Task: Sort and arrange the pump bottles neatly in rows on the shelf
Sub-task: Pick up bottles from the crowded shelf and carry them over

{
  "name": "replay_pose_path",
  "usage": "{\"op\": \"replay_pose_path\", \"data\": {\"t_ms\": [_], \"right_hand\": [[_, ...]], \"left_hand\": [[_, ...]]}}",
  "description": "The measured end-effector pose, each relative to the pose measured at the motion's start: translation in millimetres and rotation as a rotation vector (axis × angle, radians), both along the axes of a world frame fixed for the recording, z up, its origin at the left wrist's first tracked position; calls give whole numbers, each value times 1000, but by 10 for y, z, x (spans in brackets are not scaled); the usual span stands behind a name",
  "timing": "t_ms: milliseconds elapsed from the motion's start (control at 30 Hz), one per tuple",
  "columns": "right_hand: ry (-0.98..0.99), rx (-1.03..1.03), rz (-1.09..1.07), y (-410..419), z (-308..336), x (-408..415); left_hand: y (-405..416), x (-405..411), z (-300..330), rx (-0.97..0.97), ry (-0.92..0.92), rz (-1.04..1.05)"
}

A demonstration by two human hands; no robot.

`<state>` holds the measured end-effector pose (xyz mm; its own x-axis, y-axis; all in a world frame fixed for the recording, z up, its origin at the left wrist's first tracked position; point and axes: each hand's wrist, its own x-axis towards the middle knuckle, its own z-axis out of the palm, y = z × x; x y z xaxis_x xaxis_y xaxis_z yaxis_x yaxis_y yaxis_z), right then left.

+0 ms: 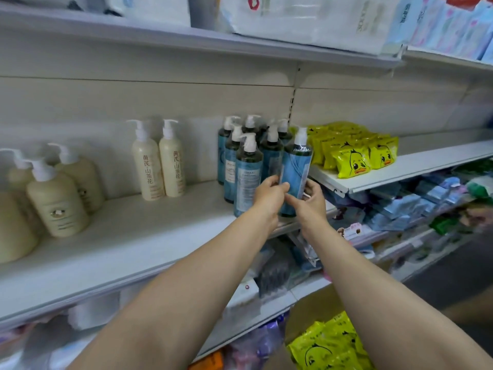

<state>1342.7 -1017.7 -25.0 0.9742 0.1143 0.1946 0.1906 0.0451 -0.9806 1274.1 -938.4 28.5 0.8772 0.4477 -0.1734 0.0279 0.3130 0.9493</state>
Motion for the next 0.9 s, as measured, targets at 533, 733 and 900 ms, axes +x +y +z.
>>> {"op": "replay_pose_path", "data": {"t_ms": [533, 733, 900], "right_hand": [[93, -83, 7, 188, -197, 169], [123, -109, -113, 154, -165, -71], [79, -62, -345, 278, -5, -506]], "left_hand": [[-20, -25, -173, -18, 138, -25], [91, -301, -158, -11, 139, 11], [424, -743, -226, -49, 113, 124]]}}
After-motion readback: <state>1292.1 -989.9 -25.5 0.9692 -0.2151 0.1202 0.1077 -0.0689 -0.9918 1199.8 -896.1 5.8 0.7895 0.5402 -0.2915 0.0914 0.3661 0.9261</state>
